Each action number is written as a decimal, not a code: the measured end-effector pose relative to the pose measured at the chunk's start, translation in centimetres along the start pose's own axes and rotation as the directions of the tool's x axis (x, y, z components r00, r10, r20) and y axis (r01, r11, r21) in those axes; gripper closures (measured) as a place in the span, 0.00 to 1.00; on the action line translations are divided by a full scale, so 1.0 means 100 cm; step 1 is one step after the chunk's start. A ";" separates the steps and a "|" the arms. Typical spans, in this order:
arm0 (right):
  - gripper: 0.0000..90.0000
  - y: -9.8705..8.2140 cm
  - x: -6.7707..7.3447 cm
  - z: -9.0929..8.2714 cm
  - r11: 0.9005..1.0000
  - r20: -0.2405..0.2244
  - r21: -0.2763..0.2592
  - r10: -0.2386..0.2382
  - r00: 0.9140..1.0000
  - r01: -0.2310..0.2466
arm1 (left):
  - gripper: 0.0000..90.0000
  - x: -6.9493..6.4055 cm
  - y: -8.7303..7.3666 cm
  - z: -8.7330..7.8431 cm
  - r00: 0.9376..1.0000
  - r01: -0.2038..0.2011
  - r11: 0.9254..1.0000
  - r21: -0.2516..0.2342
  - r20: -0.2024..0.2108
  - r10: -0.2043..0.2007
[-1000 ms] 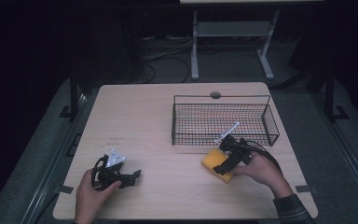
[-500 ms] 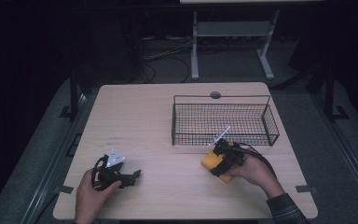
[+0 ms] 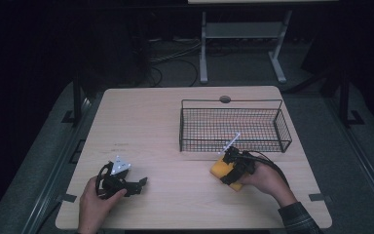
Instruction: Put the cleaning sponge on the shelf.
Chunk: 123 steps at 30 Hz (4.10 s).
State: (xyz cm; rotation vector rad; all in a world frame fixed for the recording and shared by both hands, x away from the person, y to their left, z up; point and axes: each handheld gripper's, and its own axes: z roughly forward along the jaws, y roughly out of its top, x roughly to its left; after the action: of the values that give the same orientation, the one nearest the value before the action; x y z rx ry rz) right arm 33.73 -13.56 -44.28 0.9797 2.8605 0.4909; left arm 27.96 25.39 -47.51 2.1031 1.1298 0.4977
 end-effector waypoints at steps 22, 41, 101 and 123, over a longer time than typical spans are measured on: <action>0.25 -0.006 -0.002 -0.018 1.000 -0.022 -0.022 0.018 1.000 -0.019 | 0.14 0.000 0.000 0.000 1.000 -0.001 1.000 -0.001 0.000 0.001; 0.25 -0.011 -0.005 -0.046 0.998 -0.033 -0.060 0.030 0.999 -0.032 | 0.14 0.000 0.000 0.000 1.000 -0.003 1.000 -0.002 0.000 0.003; 0.26 -0.018 -0.079 -0.120 0.982 0.076 -0.107 0.167 0.983 -0.159 | 0.14 0.000 0.000 0.000 1.000 0.001 1.000 -0.002 0.000 -0.001; 0.25 -0.011 -0.123 -0.119 0.965 0.141 -0.124 0.247 0.959 -0.230 | 0.14 0.000 0.000 0.000 1.000 -0.001 1.000 0.000 0.000 0.001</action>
State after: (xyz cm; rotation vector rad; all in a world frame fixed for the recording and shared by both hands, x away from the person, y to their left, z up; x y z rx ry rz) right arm 40.73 -25.07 -33.78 1.2902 2.5636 0.5524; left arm 27.97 25.39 -47.51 2.1036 1.1292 0.4983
